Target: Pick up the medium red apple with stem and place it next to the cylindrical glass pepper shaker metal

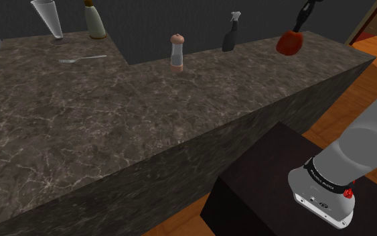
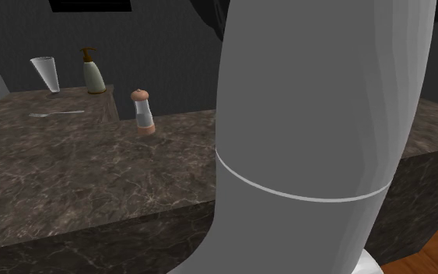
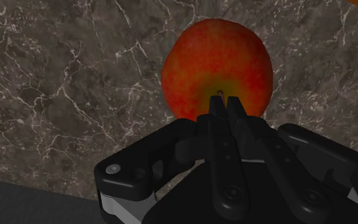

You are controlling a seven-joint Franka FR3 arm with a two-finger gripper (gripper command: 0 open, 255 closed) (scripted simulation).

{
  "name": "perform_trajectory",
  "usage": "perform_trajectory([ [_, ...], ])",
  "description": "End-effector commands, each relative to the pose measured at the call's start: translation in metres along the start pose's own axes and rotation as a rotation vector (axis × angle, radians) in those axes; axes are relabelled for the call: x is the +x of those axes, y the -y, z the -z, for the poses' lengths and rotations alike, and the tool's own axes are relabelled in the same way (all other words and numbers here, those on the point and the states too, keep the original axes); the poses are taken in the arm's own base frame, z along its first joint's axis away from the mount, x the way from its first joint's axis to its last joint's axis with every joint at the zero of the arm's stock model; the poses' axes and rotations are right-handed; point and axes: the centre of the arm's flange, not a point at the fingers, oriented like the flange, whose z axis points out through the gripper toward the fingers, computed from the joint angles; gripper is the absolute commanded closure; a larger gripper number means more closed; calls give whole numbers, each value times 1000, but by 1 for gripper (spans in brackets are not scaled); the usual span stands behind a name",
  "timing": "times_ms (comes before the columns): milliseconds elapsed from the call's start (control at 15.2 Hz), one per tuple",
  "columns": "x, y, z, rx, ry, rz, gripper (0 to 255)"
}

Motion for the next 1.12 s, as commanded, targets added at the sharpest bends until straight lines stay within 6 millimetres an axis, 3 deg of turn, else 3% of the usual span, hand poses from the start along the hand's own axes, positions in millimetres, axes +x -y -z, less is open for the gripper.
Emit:
perform_trajectory([
  [0, 1, 0, 11, 0, 0, 0, 255],
  [1056, 4, 7, 95, 0, 0, 0, 255],
])
